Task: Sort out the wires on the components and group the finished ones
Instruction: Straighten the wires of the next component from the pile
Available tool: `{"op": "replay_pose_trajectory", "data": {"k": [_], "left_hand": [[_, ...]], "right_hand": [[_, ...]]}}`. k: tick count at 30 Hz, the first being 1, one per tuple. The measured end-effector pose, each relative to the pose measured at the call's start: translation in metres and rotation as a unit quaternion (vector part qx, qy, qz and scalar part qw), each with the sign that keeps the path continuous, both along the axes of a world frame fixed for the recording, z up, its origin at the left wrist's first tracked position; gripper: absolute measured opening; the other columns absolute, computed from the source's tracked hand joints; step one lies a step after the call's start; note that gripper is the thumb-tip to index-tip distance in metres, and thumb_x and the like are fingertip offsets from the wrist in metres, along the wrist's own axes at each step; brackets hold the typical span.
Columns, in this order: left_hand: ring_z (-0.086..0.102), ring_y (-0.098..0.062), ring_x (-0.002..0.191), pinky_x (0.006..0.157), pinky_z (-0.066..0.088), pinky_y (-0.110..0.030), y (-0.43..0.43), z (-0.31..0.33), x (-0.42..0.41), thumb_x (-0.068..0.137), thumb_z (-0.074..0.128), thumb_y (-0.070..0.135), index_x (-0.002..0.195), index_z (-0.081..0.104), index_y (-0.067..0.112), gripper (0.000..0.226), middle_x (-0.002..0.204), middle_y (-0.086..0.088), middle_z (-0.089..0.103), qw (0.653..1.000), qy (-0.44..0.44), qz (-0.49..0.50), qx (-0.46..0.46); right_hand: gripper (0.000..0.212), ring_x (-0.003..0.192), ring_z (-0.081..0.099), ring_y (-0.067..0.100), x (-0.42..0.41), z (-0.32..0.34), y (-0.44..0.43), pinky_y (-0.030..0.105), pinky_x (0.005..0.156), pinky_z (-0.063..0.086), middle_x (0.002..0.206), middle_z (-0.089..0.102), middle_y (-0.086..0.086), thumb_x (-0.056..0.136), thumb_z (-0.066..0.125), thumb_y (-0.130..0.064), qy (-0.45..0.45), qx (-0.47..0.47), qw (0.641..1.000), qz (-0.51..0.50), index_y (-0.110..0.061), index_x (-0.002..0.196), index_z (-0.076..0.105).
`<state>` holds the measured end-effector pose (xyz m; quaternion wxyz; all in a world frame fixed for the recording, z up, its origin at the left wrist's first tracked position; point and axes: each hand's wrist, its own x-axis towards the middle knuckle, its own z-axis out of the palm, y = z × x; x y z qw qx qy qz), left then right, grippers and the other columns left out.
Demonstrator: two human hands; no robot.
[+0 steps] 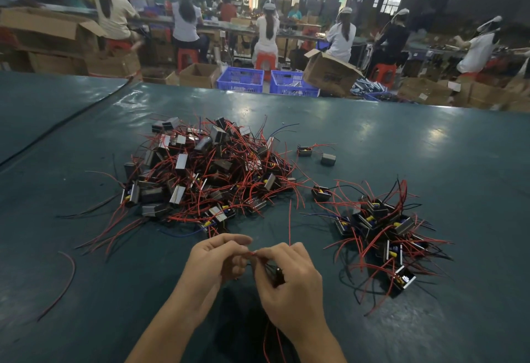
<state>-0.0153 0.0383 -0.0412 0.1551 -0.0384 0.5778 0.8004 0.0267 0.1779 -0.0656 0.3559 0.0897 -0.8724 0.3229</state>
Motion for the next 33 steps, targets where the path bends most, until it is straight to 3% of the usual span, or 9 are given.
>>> {"op": "replay_pose_trajectory", "data": {"k": [4, 7, 10, 13, 15, 20, 26, 29, 33], "left_hand": [[0.057, -0.015, 0.052, 0.052, 0.051, -0.022, -0.001, -0.003, 0.0, 0.083, 0.069, 0.002, 0.082, 0.076, 0.009, 0.01, 0.062, -0.01, 0.063, 0.997, 0.054, -0.02, -0.046], [0.063, -0.015, 0.061, 0.058, 0.052, -0.021, -0.004, -0.002, 0.0, 0.075, 0.074, 0.023, 0.087, 0.078, 0.02, 0.013, 0.072, -0.007, 0.071, 0.987, 0.135, -0.048, -0.071], [0.069, -0.015, 0.069, 0.06, 0.054, -0.022, -0.005, -0.003, 0.0, 0.075, 0.072, 0.027, 0.089, 0.077, 0.028, 0.014, 0.079, -0.004, 0.073, 0.949, 0.265, -0.052, -0.161], [0.068, -0.014, 0.076, 0.065, 0.054, -0.022, -0.005, -0.005, 0.0, 0.078, 0.074, 0.021, 0.087, 0.078, 0.021, 0.01, 0.085, 0.002, 0.071, 0.9, 0.393, -0.038, -0.186], [0.067, -0.013, 0.074, 0.065, 0.053, -0.021, -0.006, -0.006, 0.0, 0.079, 0.073, 0.022, 0.085, 0.075, 0.022, 0.006, 0.084, 0.007, 0.069, 0.881, 0.428, -0.035, -0.201], [0.062, -0.016, 0.062, 0.056, 0.052, -0.028, -0.009, -0.008, 0.0, 0.088, 0.069, 0.029, 0.083, 0.069, 0.033, 0.006, 0.076, 0.009, 0.065, 0.882, 0.407, -0.047, -0.233], [0.058, -0.013, 0.059, 0.053, 0.048, -0.029, -0.017, -0.007, -0.002, 0.091, 0.066, 0.027, 0.079, 0.064, 0.034, 0.014, 0.069, 0.012, 0.061, 0.859, 0.39, -0.071, -0.324], [0.047, -0.007, 0.05, 0.052, 0.04, -0.029, -0.006, -0.005, 0.0, 0.093, 0.064, 0.025, 0.071, 0.067, 0.024, 0.022, 0.056, 0.006, 0.055, 0.898, 0.288, -0.079, -0.322], [0.031, -0.007, 0.039, 0.04, 0.023, -0.021, 0.001, 0.0, 0.002, 0.093, 0.064, 0.025, 0.052, 0.064, 0.02, 0.042, 0.049, 0.004, 0.041, 0.977, 0.055, -0.089, -0.186]], "right_hand": [[0.017, 0.075, 0.049, 0.002, -0.003, -0.002, -0.002, 0.026, 0.068, 0.045, 0.074, 0.055, -0.026, 0.089, 0.059, -0.036, -0.056, -0.081, 0.995, 0.022, -0.023, 0.079, 0.066], [0.015, 0.074, 0.052, 0.005, -0.004, -0.001, -0.001, 0.021, 0.068, 0.04, 0.077, 0.056, -0.029, 0.089, 0.061, -0.033, -0.093, -0.147, 0.984, 0.025, -0.038, 0.075, 0.059], [0.016, 0.072, 0.056, 0.012, -0.004, -0.002, 0.0, 0.023, 0.066, 0.044, 0.078, 0.062, -0.012, 0.089, 0.059, -0.035, -0.145, -0.259, 0.953, 0.066, -0.033, 0.076, 0.067], [0.018, 0.063, 0.052, 0.008, -0.004, 0.001, 0.003, 0.021, 0.06, 0.041, 0.069, 0.061, -0.001, 0.089, 0.057, -0.032, -0.171, -0.325, 0.923, 0.117, -0.026, 0.078, 0.07], [0.02, 0.062, 0.053, 0.012, -0.003, 0.003, 0.004, 0.022, 0.058, 0.042, 0.066, 0.06, 0.006, 0.089, 0.058, -0.027, -0.171, -0.347, 0.911, 0.145, -0.021, 0.075, 0.071], [0.019, 0.063, 0.053, 0.011, -0.001, 0.001, 0.006, 0.023, 0.062, 0.042, 0.069, 0.061, 0.005, 0.086, 0.063, -0.029, -0.165, -0.32, 0.924, 0.128, -0.015, 0.074, 0.07], [0.014, 0.072, 0.048, 0.007, 0.002, -0.001, 0.008, 0.017, 0.072, 0.035, 0.071, 0.052, -0.015, 0.091, 0.061, -0.032, -0.096, -0.108, 0.987, 0.067, -0.025, 0.079, 0.063], [0.017, 0.071, 0.043, 0.003, -0.001, -0.003, 0.012, 0.018, 0.073, 0.033, 0.073, 0.051, -0.016, 0.094, 0.058, -0.03, -0.035, -0.015, 0.998, 0.043, -0.021, 0.08, 0.064], [0.018, 0.07, 0.047, 0.011, -0.004, -0.006, 0.01, 0.025, 0.069, 0.037, 0.075, 0.057, -0.011, 0.094, 0.059, -0.027, 0.031, 0.052, 0.998, 0.015, -0.017, 0.082, 0.067]]}}
